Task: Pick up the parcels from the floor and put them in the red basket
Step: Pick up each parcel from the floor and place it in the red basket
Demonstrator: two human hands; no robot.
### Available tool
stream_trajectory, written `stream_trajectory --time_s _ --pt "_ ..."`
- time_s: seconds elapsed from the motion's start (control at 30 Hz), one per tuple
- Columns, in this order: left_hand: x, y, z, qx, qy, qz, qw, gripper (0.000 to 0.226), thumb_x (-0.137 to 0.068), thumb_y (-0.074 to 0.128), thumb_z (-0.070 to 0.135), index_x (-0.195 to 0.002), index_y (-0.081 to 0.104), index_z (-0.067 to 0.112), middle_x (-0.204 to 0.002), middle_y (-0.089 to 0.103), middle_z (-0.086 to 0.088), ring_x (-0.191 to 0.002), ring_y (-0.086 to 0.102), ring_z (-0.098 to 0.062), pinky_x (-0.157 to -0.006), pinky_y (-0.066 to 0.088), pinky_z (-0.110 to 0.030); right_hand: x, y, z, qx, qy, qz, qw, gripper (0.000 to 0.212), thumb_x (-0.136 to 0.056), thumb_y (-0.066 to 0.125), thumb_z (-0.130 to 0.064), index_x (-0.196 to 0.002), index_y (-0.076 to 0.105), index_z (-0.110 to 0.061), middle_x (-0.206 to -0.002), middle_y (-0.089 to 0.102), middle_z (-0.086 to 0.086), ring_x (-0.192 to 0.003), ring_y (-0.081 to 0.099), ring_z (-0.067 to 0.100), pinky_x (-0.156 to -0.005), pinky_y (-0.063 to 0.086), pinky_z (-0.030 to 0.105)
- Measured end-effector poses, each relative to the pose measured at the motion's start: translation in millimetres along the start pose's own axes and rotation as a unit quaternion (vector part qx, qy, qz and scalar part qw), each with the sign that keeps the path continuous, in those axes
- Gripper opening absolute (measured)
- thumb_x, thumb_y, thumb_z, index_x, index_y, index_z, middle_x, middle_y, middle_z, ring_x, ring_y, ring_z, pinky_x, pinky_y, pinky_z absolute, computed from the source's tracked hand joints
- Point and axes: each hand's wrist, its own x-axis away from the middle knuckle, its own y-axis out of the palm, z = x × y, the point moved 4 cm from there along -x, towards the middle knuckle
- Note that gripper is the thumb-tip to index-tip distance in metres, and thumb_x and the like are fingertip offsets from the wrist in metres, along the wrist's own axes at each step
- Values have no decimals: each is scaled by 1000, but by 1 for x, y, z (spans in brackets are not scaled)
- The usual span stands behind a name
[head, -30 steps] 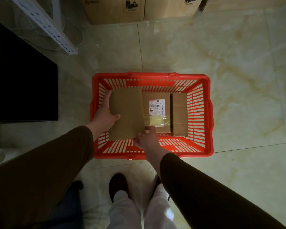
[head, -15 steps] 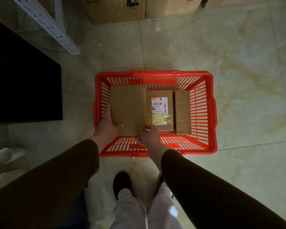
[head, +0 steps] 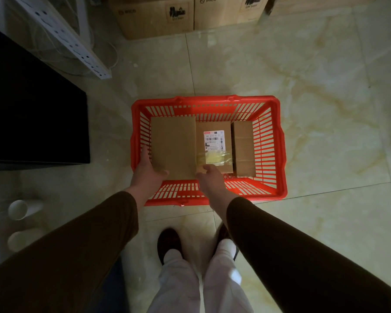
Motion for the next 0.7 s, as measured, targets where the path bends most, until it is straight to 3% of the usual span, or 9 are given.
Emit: stream_trajectory --time_s 0.1,0.2,0.33,0.4,0.5,0.63,0.7 --pt "18 -3 13 15 11 -11 1000 92 -92 69 20 -158 7 42 -146 49 1 -82 55 -2 -60 45 -22 21 -22 -11 -15 -27 18 999 46 -103 55 -24 -147 45 -16 -120 58 5 -77 58 9 -59 48 22" --pt "41 -3 38 -13 20 -35 999 92 -92 69 22 -159 7 37 -149 46 1 -97 55 -10 -64 45 -21 45 -46 -23 -32 -47 33 998 43 -103 57 -24 -143 49 -13 -115 55 3 -74 51 6 -59 43 22" --pt "73 0 72 -33 57 -53 996 91 -92 71 22 -160 10 31 -155 40 -3 -134 49 -27 -101 47 -41 78 -85 -31 -56 -49 51 996 37 -101 58 -29 -135 55 -17 -120 63 7 -95 64 21 -78 55 34" --pt "88 7 89 -47 72 -68 994 91 -92 71 23 -160 11 30 -156 41 -5 -135 48 -29 -103 44 -45 94 -109 -32 -72 -44 64 994 29 -100 58 -31 -127 58 -19 -113 65 8 -98 65 25 -82 57 39" --pt "112 25 117 -54 100 -80 990 86 -92 70 20 -158 16 28 -151 41 5 -134 46 -20 -105 40 -43 113 -148 -29 -104 -67 98 987 19 -99 59 -27 -115 61 -17 -102 66 3 -91 64 22 -70 51 33" --pt "137 66 148 -61 134 -89 985 81 -89 73 13 -156 29 23 -151 44 2 -141 41 -18 -107 33 -28 130 -205 -7 -135 -87 139 977 19 -92 62 -28 -106 66 -16 -104 72 5 -95 69 27 -79 55 39" --pt "151 92 162 -77 145 -93 982 78 -88 74 16 -154 33 22 -150 47 -1 -139 45 -21 -106 36 -28 135 -239 10 -155 -88 152 972 16 -93 62 -29 -101 67 -17 -95 70 -1 -88 67 21 -72 52 32"
